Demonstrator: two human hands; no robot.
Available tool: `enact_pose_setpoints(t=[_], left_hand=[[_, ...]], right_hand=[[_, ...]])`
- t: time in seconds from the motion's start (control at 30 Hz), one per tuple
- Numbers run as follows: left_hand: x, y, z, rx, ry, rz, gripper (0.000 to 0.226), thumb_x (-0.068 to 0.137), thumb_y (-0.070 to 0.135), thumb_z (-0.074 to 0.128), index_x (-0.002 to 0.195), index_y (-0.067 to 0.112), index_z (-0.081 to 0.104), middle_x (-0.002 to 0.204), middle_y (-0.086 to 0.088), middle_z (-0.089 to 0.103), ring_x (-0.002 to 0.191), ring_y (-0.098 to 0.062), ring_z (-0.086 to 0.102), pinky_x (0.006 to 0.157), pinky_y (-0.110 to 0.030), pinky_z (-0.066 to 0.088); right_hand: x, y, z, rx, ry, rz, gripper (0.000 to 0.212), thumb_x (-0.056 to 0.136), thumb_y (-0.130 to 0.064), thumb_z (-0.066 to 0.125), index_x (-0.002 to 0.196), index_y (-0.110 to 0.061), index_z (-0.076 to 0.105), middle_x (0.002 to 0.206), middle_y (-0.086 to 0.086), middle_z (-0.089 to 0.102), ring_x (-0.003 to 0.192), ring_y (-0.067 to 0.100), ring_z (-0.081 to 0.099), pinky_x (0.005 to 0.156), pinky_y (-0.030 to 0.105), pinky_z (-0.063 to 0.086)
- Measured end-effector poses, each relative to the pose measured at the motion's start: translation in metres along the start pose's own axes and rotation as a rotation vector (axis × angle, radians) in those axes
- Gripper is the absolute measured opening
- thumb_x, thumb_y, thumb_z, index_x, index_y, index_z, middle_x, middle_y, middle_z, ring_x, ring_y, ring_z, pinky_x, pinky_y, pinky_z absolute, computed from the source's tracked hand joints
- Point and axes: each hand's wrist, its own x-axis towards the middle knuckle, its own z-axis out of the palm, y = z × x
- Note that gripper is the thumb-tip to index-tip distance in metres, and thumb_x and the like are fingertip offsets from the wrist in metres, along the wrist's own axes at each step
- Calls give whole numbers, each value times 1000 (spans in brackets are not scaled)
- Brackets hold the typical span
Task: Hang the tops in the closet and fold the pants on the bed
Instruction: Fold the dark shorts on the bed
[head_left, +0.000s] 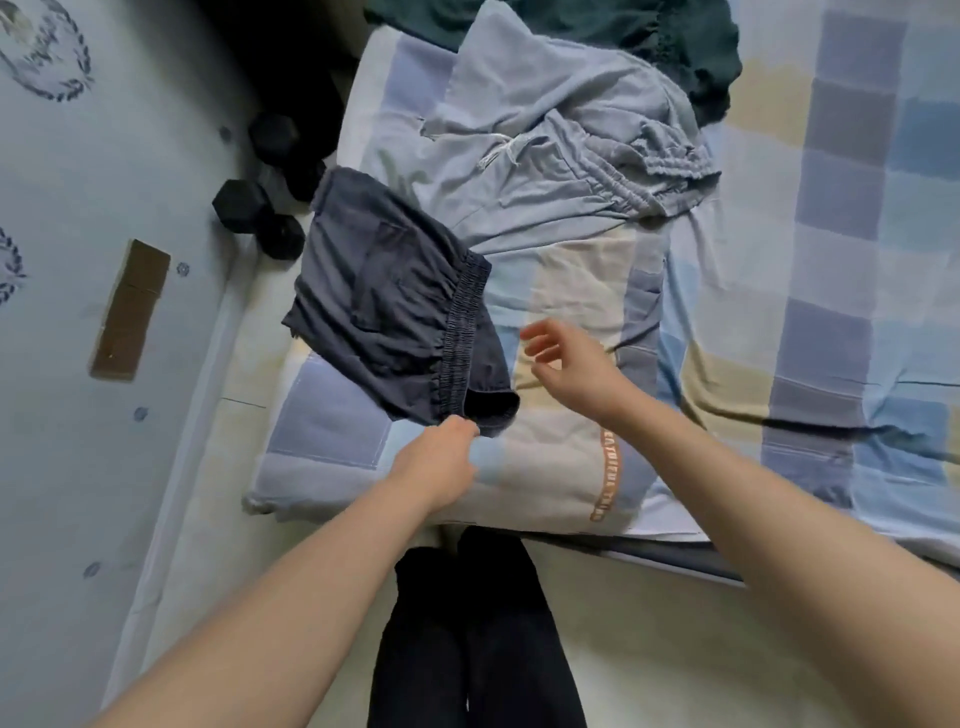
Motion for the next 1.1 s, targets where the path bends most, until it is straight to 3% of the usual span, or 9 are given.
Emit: enact_pose_setpoints(t=[0.13, 0.23, 0.37, 0.47, 0.6, 0.73, 0.83, 0.93, 1.1], left_hand=[[55, -11, 8, 179, -23, 106, 53, 96, 16, 44, 147, 20, 33, 155, 5, 23, 121, -29, 44, 97, -45, 45], [78, -32, 11, 315, -105, 146, 43, 101, 32, 41, 141, 18, 40, 145, 1, 34, 117, -29, 43, 94, -44, 45], [90, -49, 16, 382, -67, 204, 38, 103, 40, 34, 123, 12, 51, 122, -6, 50, 108, -29, 49, 87, -42, 43], [91, -62, 17, 336, -94, 158, 41, 101, 41, 41, 131, 13, 43, 126, -8, 48, 114, -30, 47, 90, -42, 41], [93, -71, 3, 419, -197, 108, 50, 100, 47, 40, 141, 20, 40, 133, -7, 41, 124, -30, 39, 96, -43, 38], [90, -75, -25, 406, -254, 108, 67, 97, 63, 25, 124, 13, 61, 127, -8, 49, 121, -29, 41, 95, -41, 37], [74, -94, -49, 189, -132, 30, 71, 97, 63, 25, 108, 6, 64, 117, -15, 61, 112, -34, 53, 88, -39, 41], [52, -120, -76, 188, -33, 29, 49, 100, 48, 36, 84, 8, 59, 104, -18, 65, 97, -36, 59, 77, -38, 43], [-6, -148, -115, 360, -31, 168, 9, 84, 7, 58, 91, 10, 63, 106, -8, 49, 93, -32, 58, 77, -37, 44]], right_hand=[[76, 20, 22, -342, -184, -145, 61, 83, 6, 48, 137, -21, 48, 134, 6, 49, 119, 27, 50, 100, 35, 40], [108, 30, 47, -688, -369, -337, 77, 83, 7, 43, 147, -36, 32, 153, -1, 26, 122, 33, 39, 99, 43, 41], [131, 35, 85, -982, -404, -485, 72, 92, -4, 42, 148, -44, 20, 159, -5, 2, 139, 36, 14, 95, 44, 41], [144, 33, 103, -1059, -389, -461, 62, 95, -14, 47, 145, -43, 26, 159, -3, 7, 142, 36, 10, 101, 44, 37], [148, 23, 118, -1162, -257, -465, 47, 92, -17, 53, 135, -33, 40, 146, 2, 30, 132, 36, 27, 102, 41, 34], [150, 5, 121, -1095, -173, -463, 26, 94, -12, 43, 117, -18, 56, 116, 2, 52, 117, 27, 41, 94, 36, 34], [145, -17, 115, -1073, -183, -493, 22, 99, -18, 35, 109, -14, 54, 111, 3, 59, 111, 25, 50, 101, 37, 33], [128, -46, 106, -1061, -235, -479, 25, 104, -26, 29, 97, -12, 48, 97, 6, 67, 86, 29, 59, 79, 39, 40], [80, -119, 88, -910, -243, -407, 49, 95, -58, 38, 101, -11, 49, 78, 7, 55, 66, 28, 53, 54, 33, 30]])
